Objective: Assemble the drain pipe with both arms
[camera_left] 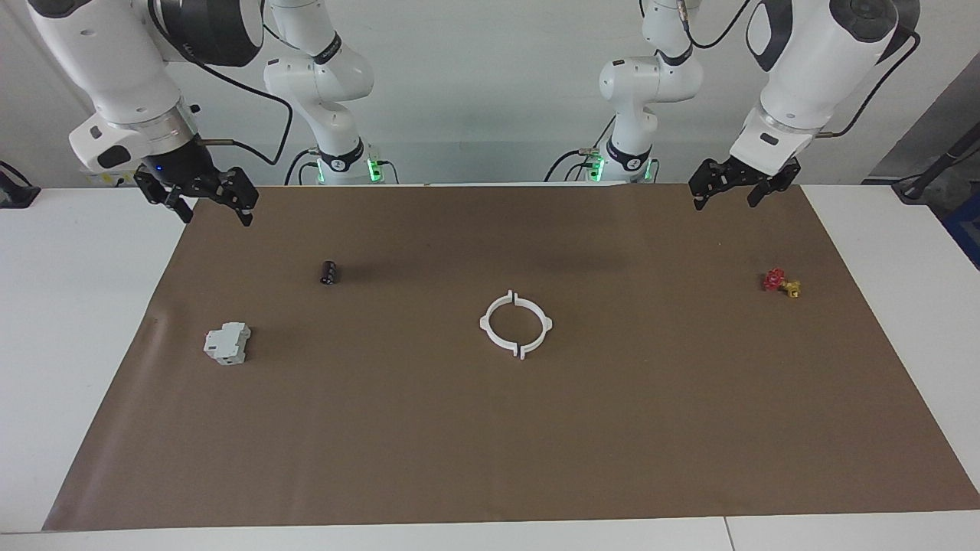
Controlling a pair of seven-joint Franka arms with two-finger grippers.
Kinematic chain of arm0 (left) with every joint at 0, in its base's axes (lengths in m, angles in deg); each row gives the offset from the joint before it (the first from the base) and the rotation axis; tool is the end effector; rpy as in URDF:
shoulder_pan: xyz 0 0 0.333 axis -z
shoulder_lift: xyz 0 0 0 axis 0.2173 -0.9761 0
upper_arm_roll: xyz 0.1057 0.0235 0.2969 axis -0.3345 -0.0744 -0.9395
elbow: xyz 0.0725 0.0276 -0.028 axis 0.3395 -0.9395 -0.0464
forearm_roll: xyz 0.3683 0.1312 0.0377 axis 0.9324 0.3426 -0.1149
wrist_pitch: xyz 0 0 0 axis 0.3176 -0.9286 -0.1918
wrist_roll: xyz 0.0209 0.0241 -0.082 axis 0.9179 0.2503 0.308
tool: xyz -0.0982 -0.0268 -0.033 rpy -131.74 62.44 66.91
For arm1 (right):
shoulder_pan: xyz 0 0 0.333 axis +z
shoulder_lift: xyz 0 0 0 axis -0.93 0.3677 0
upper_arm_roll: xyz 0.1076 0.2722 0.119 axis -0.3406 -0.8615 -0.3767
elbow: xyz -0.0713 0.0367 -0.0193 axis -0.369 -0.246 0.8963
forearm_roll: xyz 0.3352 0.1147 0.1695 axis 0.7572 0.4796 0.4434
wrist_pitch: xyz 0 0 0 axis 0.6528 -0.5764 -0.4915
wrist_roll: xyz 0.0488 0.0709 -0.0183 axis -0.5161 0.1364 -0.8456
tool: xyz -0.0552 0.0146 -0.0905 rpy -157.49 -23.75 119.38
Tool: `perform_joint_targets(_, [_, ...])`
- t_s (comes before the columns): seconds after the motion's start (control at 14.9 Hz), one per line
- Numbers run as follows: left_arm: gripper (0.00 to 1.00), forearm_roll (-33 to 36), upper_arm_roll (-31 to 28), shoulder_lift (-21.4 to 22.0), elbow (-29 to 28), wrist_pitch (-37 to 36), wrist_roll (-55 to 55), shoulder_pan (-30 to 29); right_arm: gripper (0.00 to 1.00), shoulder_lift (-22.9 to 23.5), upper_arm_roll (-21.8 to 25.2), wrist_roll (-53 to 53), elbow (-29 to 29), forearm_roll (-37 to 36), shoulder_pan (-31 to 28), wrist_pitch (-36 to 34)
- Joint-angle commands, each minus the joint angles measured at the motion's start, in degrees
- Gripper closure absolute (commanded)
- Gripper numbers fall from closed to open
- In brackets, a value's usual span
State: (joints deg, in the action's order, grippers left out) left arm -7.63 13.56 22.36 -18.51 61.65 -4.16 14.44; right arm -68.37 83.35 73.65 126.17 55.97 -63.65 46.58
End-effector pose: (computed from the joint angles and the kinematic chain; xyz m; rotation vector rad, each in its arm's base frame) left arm 0.5285 -0.0706 0.5988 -3.1057 0.0585 0.1658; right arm 0.5532 -0.0338 0.6069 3.1161 -0.1318 -0.0137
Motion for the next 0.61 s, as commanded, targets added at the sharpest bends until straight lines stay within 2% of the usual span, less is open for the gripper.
perform_joint_targets(0.0, [0.0, -0.56, -0.94, -0.83, 1.47, -1.33, 0.84, 1.0, 0.0, -1.0, -0.52, -0.73, 0.76, -0.3, -0.91, -0.28])
perform_joint_targets(0.54, [0.0, -0.56, -1.03, -0.57, 0.94, -1.06, 0.67, 0.65, 0.0, -1.0, -0.52, -0.9, 0.68, -0.3, -0.73, -0.28])
